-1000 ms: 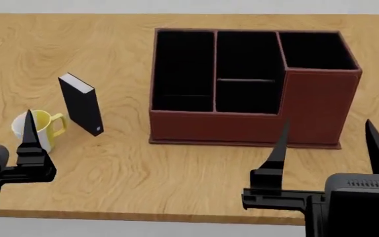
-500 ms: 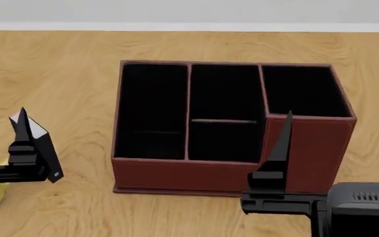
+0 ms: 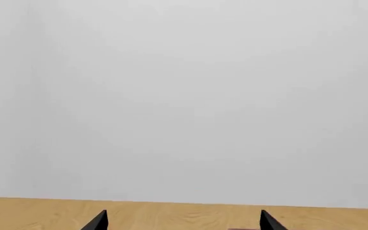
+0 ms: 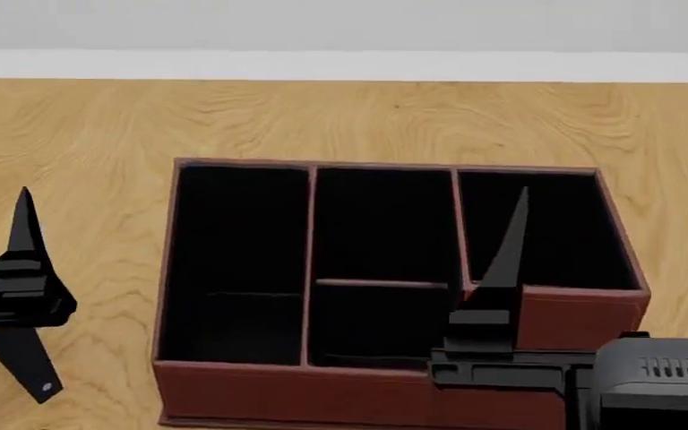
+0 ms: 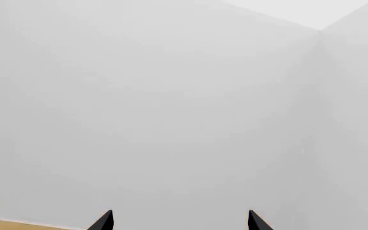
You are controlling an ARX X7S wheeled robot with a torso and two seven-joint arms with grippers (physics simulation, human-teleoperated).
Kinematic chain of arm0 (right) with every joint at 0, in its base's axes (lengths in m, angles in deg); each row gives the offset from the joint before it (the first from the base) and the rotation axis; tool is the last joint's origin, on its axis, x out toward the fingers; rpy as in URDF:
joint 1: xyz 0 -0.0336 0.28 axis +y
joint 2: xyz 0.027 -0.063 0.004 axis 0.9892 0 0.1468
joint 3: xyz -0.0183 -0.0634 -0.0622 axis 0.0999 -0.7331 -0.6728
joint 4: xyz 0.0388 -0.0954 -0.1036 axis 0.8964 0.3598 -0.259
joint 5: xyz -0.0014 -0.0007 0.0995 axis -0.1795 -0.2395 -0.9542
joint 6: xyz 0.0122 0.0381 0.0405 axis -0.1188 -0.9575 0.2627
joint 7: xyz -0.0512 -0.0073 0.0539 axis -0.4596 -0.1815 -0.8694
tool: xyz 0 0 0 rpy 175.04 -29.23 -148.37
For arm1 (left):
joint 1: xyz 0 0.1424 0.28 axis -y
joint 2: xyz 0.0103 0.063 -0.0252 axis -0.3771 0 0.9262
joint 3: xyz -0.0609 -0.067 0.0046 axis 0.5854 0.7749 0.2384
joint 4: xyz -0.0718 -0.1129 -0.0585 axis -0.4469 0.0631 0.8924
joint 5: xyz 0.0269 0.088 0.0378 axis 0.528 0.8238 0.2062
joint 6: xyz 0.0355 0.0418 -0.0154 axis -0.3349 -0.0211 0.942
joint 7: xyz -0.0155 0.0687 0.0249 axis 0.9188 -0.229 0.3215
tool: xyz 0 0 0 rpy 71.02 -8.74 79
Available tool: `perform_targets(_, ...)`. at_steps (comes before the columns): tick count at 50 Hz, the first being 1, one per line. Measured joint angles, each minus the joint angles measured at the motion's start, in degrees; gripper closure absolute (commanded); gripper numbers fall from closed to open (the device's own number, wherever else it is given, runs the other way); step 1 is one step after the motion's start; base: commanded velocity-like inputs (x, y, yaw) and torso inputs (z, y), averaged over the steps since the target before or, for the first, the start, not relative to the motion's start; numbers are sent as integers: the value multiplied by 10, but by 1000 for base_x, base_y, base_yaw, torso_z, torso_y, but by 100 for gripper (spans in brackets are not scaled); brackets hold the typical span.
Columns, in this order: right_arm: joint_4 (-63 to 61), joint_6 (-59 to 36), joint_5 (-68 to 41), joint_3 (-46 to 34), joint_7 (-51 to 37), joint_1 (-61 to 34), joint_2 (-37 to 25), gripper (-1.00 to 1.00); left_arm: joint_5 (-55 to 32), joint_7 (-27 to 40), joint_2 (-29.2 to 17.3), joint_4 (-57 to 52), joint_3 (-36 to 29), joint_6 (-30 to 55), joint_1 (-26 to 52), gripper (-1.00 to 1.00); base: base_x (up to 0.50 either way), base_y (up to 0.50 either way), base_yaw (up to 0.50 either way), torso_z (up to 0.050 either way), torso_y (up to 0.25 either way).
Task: Pick up the book and place it in the back compartment of the caddy.
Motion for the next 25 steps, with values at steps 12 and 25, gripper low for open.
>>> perform_targets(12,-9,6,-42,-11,-51,-4,-34,-100,-5,2,-4,-3,1,0,0,-100,500,0,0,0,0)
perform_targets(25,-8,18,-68,-20,-88,-4,-55,-100,-9,4,-7,-2,2,-2,0,-100,43,0,0,0,1)
